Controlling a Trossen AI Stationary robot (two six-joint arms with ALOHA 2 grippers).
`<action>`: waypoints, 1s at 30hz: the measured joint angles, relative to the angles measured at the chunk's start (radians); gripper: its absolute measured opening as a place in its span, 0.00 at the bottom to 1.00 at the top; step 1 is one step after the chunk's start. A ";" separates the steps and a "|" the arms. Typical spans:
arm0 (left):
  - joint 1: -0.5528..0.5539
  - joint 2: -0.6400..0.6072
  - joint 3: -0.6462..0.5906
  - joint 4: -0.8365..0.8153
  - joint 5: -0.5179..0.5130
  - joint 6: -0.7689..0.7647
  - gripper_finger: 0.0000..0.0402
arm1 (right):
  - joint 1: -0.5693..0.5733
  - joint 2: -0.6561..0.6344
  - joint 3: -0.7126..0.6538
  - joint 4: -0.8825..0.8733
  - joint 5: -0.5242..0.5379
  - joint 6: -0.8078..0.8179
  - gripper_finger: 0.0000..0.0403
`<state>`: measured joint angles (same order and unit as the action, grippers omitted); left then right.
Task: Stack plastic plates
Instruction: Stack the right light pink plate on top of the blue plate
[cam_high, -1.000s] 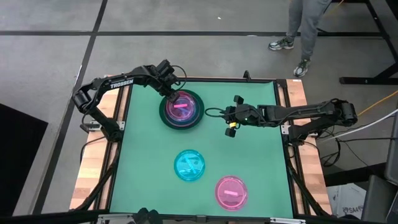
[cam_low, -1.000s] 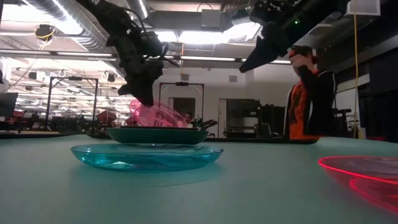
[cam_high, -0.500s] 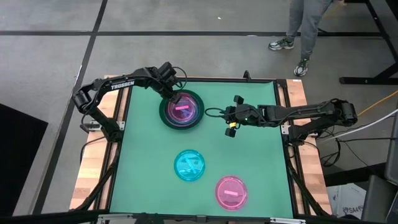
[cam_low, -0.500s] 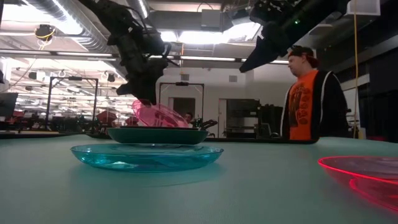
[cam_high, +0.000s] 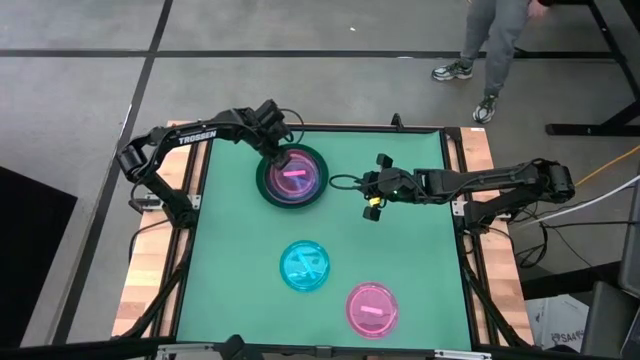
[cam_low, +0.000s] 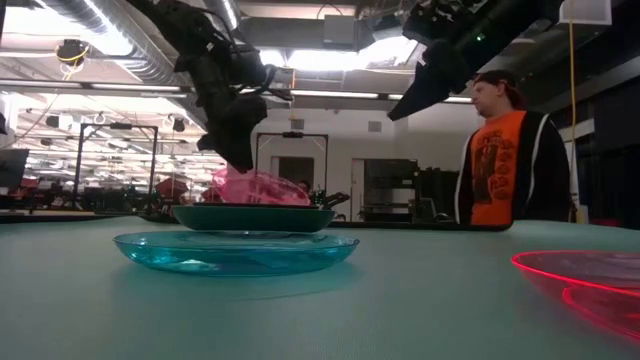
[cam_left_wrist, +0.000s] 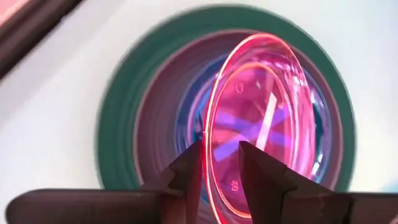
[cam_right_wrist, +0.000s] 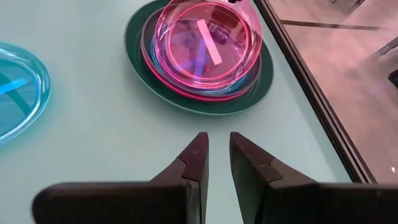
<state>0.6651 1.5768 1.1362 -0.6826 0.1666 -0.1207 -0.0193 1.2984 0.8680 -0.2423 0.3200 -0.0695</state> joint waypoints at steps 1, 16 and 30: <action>0.000 0.000 0.000 0.005 -0.009 0.000 0.24 | 0.000 0.000 0.000 0.000 0.000 0.000 0.14; 0.000 0.000 0.000 0.019 -0.317 -0.007 0.24 | -0.001 0.020 0.000 0.004 0.001 -0.015 0.14; -0.041 0.000 -0.100 0.027 -0.385 -0.068 0.24 | -0.001 0.075 0.000 0.010 0.000 -0.015 0.14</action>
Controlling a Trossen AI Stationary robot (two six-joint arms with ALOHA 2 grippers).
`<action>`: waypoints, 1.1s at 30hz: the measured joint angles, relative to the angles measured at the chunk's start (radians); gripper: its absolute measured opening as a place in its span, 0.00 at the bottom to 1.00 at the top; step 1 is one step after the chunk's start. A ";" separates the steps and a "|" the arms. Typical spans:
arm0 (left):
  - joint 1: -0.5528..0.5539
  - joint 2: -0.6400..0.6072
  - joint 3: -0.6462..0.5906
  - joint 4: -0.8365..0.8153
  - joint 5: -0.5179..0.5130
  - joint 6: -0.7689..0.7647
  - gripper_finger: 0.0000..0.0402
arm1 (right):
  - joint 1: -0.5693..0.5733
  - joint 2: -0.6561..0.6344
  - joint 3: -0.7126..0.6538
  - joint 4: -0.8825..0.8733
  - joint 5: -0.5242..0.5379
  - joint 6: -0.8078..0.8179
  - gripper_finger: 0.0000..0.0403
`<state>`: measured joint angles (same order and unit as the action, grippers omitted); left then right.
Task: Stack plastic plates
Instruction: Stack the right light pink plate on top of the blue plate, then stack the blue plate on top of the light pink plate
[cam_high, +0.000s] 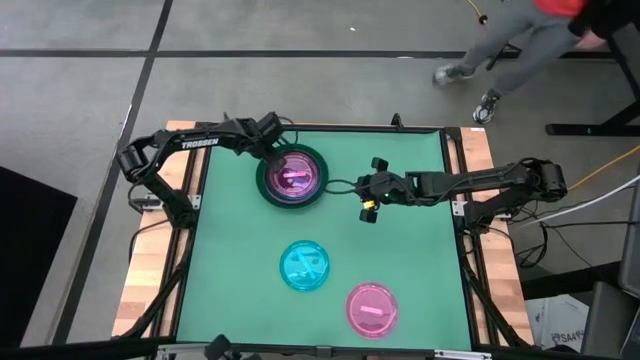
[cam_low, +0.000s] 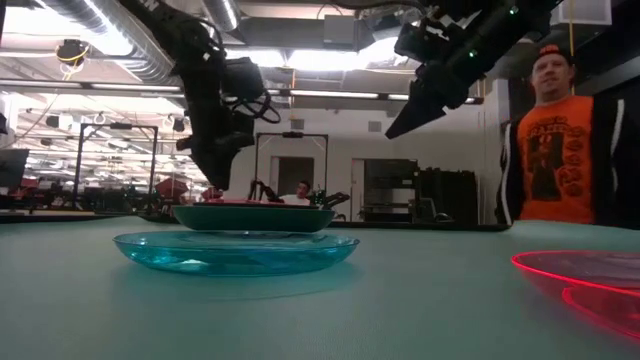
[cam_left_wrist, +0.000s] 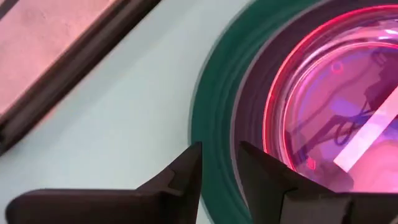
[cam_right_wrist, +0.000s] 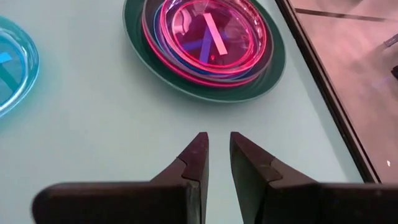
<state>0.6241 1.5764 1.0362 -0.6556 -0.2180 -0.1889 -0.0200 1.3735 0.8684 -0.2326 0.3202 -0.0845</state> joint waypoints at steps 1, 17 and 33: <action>-0.003 0.000 -0.009 0.009 0.000 -0.011 0.24 | 0.000 0.000 0.000 0.004 0.000 0.000 0.14; -0.114 0.000 -0.117 0.138 0.054 -0.071 0.24 | 0.000 0.000 0.000 0.006 0.000 0.000 0.14; -0.174 -0.002 0.024 0.143 0.227 -0.067 0.24 | 0.001 0.000 0.000 -0.004 -0.001 0.000 0.14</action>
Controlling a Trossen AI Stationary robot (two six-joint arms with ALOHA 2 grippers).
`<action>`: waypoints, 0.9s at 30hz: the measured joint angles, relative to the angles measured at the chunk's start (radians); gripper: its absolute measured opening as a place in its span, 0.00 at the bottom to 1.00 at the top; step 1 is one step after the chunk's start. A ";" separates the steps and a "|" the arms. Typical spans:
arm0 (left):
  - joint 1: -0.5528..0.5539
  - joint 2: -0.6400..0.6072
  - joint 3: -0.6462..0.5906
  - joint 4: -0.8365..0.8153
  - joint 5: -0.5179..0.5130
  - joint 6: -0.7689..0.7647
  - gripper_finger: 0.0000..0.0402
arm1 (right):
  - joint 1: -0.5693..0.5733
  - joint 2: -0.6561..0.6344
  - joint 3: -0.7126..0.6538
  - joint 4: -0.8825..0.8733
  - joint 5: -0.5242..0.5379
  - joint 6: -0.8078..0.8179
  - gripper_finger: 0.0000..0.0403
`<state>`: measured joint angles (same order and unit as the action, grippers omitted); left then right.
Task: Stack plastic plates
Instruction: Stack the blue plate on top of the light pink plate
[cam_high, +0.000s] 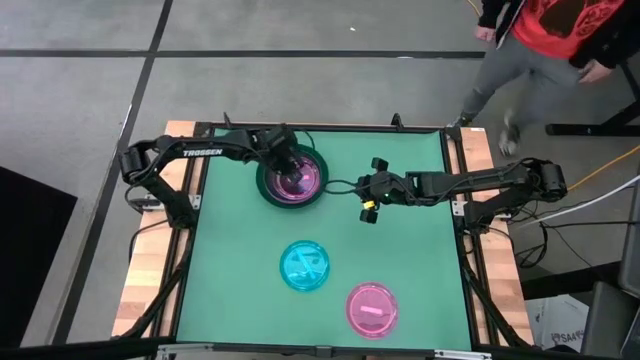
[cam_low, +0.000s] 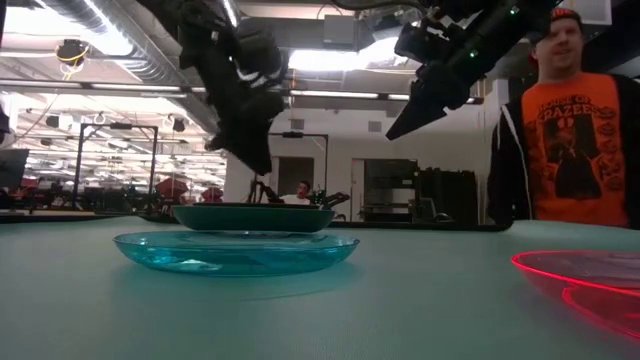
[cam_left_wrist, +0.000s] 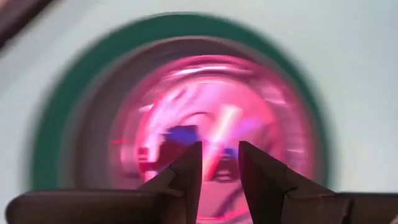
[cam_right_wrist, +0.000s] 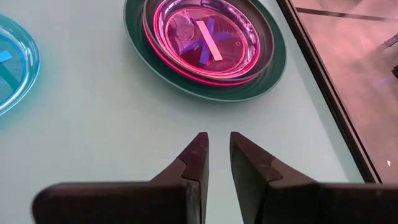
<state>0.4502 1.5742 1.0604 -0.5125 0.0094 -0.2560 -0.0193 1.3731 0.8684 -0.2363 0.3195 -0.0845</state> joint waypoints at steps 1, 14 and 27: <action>-0.014 0.000 0.008 0.000 0.033 -0.002 0.24 | 0.000 0.000 0.000 0.000 -0.004 0.000 0.14; -0.309 0.000 0.017 -0.003 0.192 -0.007 0.24 | 0.017 0.000 0.000 0.000 -0.056 -0.001 0.14; -0.581 0.000 0.017 0.040 0.031 -0.137 0.24 | 0.154 0.000 0.000 0.000 -0.006 -0.056 0.14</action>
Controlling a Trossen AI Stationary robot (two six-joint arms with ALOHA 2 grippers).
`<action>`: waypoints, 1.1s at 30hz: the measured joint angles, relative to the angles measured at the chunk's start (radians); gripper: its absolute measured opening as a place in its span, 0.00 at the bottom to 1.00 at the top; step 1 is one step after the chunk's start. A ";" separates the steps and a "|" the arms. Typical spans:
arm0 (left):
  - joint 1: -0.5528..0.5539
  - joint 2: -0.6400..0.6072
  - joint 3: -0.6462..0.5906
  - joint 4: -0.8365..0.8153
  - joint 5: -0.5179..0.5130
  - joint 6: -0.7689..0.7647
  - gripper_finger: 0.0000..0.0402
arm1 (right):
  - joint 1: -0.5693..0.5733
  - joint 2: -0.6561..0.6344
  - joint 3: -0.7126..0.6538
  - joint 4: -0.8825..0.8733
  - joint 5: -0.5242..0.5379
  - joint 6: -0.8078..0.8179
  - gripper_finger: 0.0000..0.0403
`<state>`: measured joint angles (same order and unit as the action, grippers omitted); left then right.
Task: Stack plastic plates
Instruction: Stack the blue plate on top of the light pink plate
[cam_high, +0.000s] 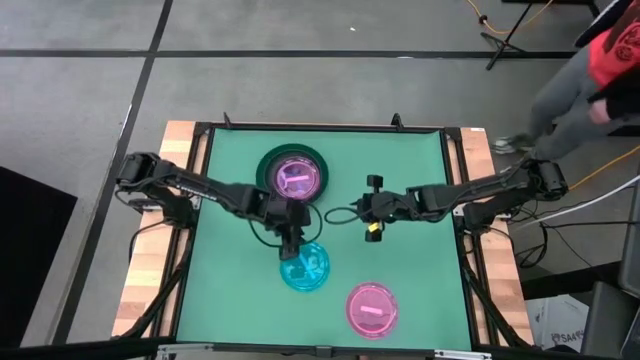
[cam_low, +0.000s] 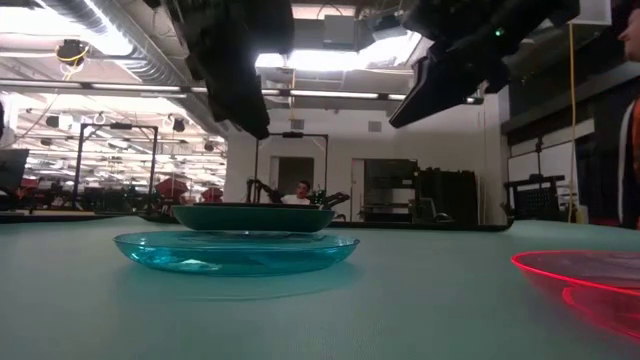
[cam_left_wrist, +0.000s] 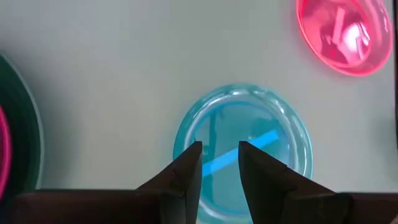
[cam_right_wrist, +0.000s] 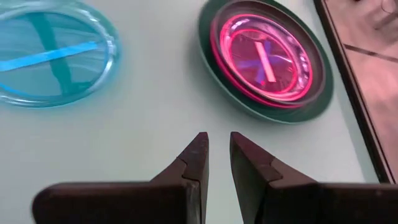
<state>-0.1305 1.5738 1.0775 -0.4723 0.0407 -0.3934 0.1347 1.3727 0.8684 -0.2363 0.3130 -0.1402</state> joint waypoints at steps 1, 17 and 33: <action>-0.014 0.000 0.000 0.003 -0.025 -0.027 0.24 | 0.009 0.000 0.000 0.000 0.000 0.000 0.14; -0.106 0.000 -0.044 -0.006 -0.197 -0.384 0.24 | 0.123 0.000 0.000 0.000 0.001 0.000 0.14; -0.149 0.000 -0.190 -0.001 -0.197 -0.538 0.24 | 0.134 0.000 0.000 0.001 0.001 0.000 0.14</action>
<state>-0.2799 1.5738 0.8874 -0.4736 -0.1558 -0.9311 0.2687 1.3727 0.8684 -0.2358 0.3138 -0.1402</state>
